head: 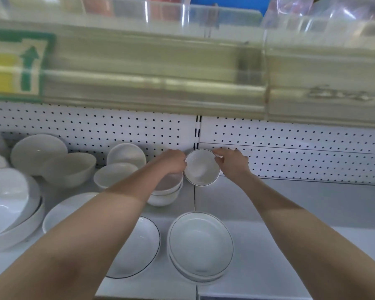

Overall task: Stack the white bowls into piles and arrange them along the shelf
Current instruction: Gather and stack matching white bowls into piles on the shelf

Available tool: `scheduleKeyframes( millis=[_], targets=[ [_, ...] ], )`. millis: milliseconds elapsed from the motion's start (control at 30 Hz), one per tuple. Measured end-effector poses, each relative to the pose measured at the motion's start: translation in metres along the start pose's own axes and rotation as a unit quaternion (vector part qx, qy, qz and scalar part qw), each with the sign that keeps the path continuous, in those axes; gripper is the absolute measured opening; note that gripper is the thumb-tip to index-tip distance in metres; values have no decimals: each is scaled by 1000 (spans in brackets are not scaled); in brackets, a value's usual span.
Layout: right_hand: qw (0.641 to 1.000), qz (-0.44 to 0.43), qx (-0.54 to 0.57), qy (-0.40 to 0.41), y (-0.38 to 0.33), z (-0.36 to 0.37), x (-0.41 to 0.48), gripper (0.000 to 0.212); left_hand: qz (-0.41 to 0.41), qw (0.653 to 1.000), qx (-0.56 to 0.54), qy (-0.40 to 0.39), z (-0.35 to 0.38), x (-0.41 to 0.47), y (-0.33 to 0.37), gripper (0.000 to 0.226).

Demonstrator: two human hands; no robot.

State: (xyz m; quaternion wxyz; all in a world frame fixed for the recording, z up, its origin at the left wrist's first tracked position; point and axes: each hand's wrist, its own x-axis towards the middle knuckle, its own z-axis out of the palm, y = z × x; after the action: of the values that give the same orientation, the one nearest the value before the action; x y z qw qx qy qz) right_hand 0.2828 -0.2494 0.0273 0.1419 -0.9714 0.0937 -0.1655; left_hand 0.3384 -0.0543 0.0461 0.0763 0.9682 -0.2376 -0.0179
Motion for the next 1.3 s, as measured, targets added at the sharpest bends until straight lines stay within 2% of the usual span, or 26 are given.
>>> scheduleKeyframes(
  millis=[133,267,433,567,633,733,833,1067,1300],
  targets=[
    [999,17,29,-8,-1,3,1,34,-9,1000,-26,7,0,3,-3,20],
    [993,42,55,-97,6,-1,-2,32,-9,1000,-26,-14,-1,-7,-1,30],
    [981,6,73,-177,16,-14,-8,27,-6,997,-18,-80,-8,-21,13,15],
    [976,-5,75,-203,21,-19,-14,25,20,996,61,-59,-5,-33,34,25],
    [978,-6,63,-200,23,-18,-16,26,39,993,112,-28,-2,-38,39,16],
    [980,-22,35,-194,23,-15,-18,27,35,990,138,-4,3,-50,36,26],
    [984,-64,-44,-163,22,-15,-20,32,26,988,154,12,14,-60,32,20],
    [977,-170,-113,-66,7,-38,-24,38,6,988,129,84,14,-94,36,45],
    [963,-253,-95,2,-36,-49,-31,35,-58,983,103,138,-4,-142,8,43]
  ],
)
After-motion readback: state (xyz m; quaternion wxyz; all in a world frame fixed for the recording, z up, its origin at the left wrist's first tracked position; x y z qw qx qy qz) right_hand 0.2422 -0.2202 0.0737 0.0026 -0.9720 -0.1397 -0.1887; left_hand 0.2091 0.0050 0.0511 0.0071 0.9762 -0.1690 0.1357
